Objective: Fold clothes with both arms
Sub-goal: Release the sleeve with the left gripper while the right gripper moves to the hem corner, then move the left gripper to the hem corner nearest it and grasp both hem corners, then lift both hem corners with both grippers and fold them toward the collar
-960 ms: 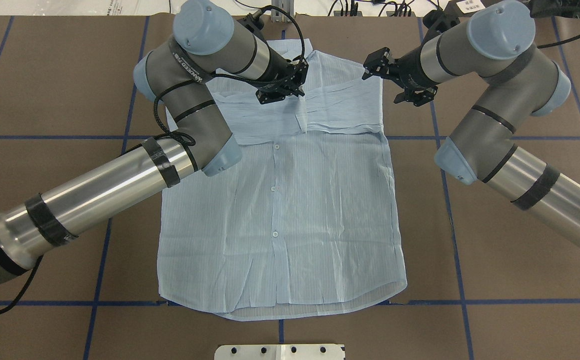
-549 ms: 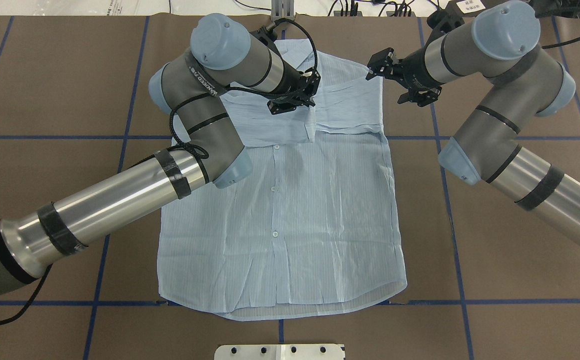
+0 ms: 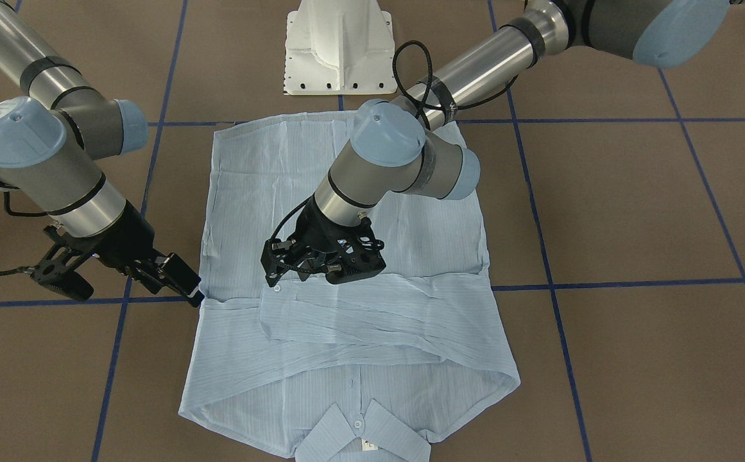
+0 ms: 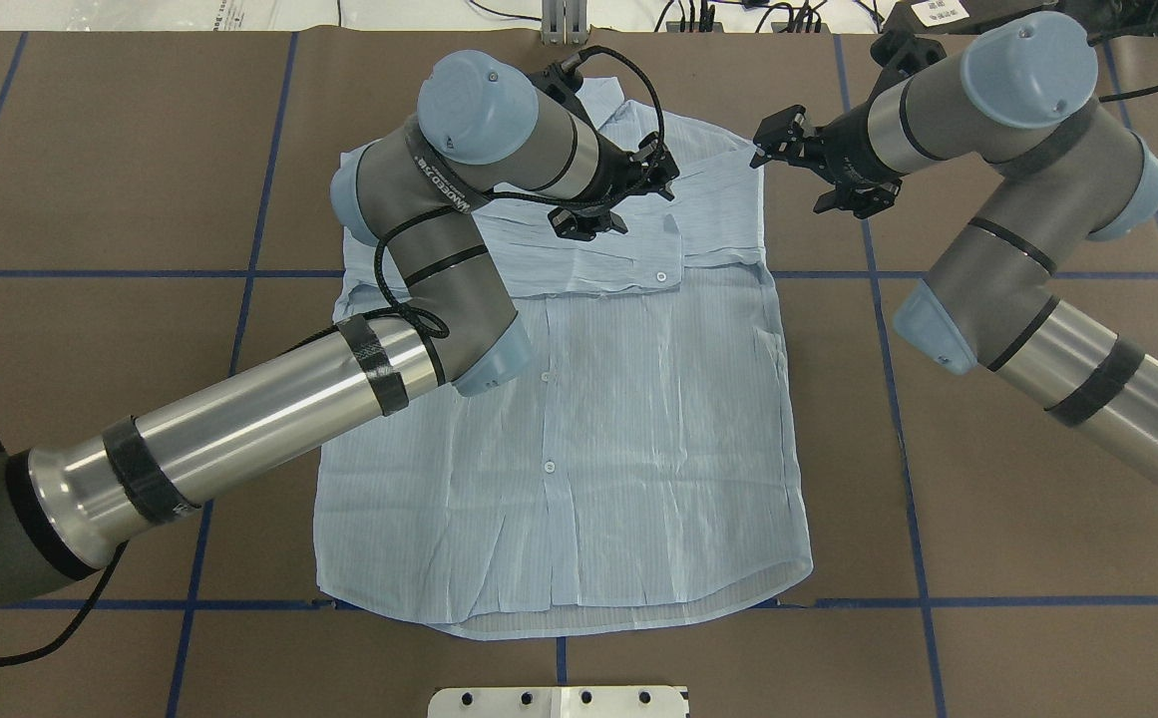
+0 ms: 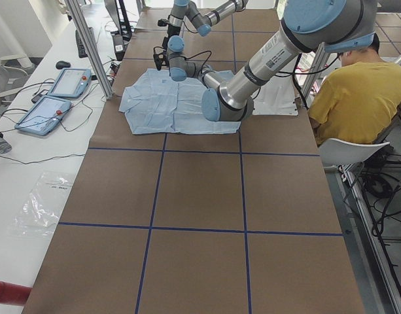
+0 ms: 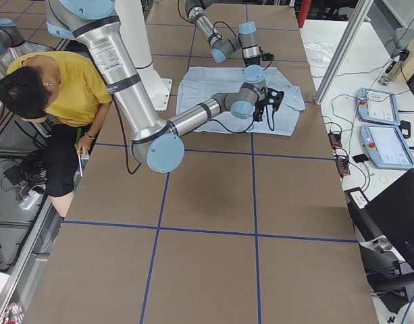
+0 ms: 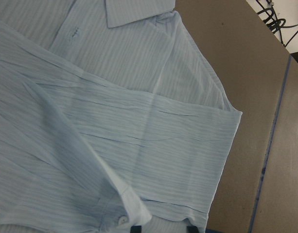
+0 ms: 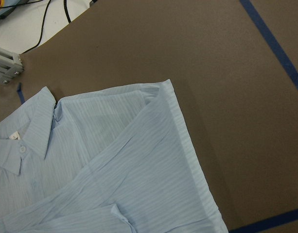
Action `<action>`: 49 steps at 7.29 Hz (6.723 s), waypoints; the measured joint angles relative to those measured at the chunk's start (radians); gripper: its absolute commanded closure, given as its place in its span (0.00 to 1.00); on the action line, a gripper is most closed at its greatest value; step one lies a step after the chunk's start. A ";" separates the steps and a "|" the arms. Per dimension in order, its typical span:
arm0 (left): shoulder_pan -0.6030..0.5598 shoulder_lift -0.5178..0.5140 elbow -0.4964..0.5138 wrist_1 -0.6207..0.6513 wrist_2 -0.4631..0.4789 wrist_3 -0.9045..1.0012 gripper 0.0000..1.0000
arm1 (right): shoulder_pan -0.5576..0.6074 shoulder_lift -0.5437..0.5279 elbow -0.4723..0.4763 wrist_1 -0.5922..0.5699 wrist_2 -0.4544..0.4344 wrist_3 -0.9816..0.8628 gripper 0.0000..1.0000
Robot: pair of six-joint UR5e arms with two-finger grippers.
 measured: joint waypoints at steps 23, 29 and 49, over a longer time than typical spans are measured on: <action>-0.105 0.546 -0.640 0.109 -0.056 0.032 0.11 | -0.723 -0.410 0.558 -0.427 -0.517 0.503 0.49; -0.105 0.559 -0.638 0.101 -0.057 0.032 0.11 | -0.724 -0.409 0.561 -0.426 -0.520 0.503 1.00; 0.452 1.008 -1.007 0.381 0.290 -0.173 0.59 | -0.733 -0.401 0.617 -0.423 -0.486 0.492 1.00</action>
